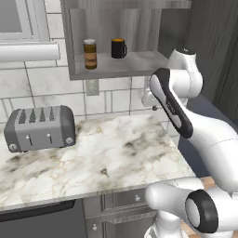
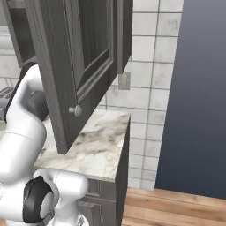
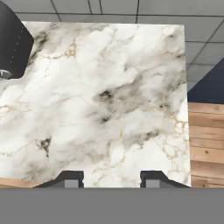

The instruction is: Take the cinnamon bottle from the cabinet and place it on the dining table, next to the plate with the cupcake. Then take the chocolate from the dining counter and place it on the cupcake plate.

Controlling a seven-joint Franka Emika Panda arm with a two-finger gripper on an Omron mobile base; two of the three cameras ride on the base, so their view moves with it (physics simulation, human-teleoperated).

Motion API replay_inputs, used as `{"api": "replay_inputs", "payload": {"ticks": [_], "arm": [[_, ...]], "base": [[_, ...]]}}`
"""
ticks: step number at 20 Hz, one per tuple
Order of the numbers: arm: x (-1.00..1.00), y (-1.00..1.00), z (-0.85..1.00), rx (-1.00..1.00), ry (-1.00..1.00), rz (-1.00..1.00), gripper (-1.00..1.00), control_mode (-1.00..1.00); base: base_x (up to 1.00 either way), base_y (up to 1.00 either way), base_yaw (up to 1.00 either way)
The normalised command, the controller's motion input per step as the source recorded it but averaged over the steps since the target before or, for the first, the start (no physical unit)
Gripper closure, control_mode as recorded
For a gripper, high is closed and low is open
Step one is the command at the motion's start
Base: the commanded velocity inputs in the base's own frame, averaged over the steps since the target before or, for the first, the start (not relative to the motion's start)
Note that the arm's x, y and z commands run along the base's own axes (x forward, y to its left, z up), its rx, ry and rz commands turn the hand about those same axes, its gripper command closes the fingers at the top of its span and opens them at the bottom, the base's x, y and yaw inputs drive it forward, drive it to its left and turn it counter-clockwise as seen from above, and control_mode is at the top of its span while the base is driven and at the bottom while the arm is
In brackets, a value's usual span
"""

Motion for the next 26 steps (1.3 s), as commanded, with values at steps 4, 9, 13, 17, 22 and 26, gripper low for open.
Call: {"api": "replay_inputs", "payload": {"ticks": [4,9,13,17,22,26], "arm": [[0.09,0.68,-0.03,-0.12,-0.03,0.02,-1.0,-1.0],[0.13,0.56,0.2,-0.04,-0.35,0.19,-1.0,-1.0],[0.33,0.63,0.53,0.0,-0.36,0.23,-1.0,-1.0],[0.39,0.71,0.59,0.01,-0.16,0.3,-1.0,-1.0],[0.4,0.55,0.84,0.01,-0.13,0.31,-1.0,-1.0],[0.47,0.28,0.76,0.05,-0.08,0.18,-1.0,-1.0]], "base": [[0.0,0.0,0.0],[0.0,0.0,0.0],[0.0,0.0,0.0],[0.0,0.0,0.0],[0.0,0.0,0.0],[0.0,0.0,0.0]]}}
